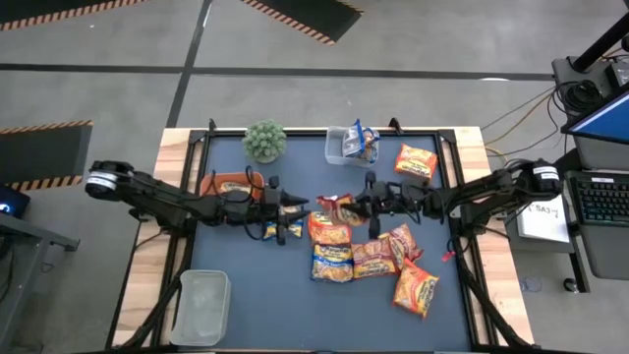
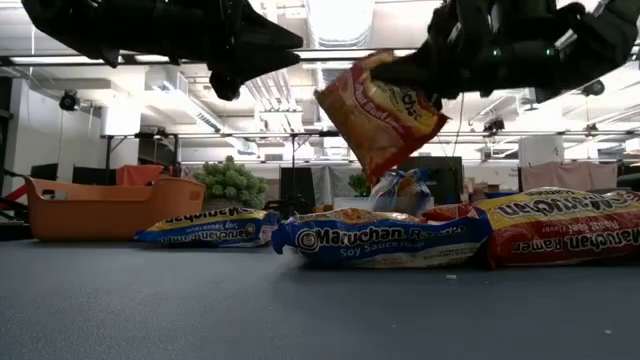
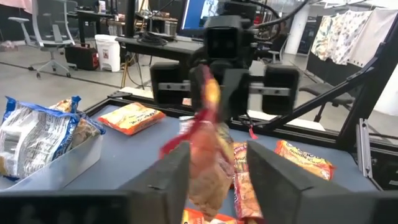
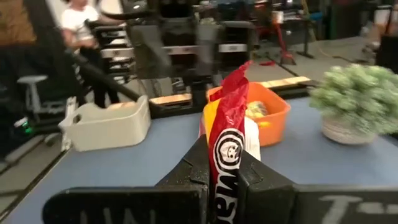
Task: Sort Maruchan noodles
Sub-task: Put the red noodle pack into the gray bin
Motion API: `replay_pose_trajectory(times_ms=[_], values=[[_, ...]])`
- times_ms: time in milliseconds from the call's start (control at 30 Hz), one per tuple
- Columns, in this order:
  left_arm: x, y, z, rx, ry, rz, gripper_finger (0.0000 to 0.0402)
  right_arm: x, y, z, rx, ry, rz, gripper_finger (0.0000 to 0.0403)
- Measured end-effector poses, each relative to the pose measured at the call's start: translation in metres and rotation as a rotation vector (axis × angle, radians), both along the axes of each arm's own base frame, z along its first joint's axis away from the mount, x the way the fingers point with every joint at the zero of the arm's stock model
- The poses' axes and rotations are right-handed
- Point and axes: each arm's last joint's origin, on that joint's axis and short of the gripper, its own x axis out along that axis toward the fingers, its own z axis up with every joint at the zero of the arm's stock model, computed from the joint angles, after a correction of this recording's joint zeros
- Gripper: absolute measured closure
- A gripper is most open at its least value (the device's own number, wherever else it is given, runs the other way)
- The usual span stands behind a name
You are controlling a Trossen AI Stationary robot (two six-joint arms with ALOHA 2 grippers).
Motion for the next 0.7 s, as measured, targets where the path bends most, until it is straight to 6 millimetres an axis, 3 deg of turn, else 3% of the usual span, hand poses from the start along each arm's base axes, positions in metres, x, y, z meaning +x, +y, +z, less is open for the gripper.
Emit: replay_pose_trajectory(times_ms=[167, 300, 700], values=[[0.007, -0.001, -0.006, 0.010, -0.027, -0.001, 0.0181, 0.007, 0.009, 0.005, -0.038, 0.042, 0.038, 0.0394], [0.017, -0.002, -0.018, 0.027, -0.054, -0.012, 0.0144, 0.011, 0.014, 0.009, -0.061, 0.063, 0.055, 0.0394], [0.063, -0.011, -0.039, 0.039, -0.108, -0.139, 0.0156, 0.014, 0.016, 0.011, -0.090, 0.085, 0.094, 0.0394]])
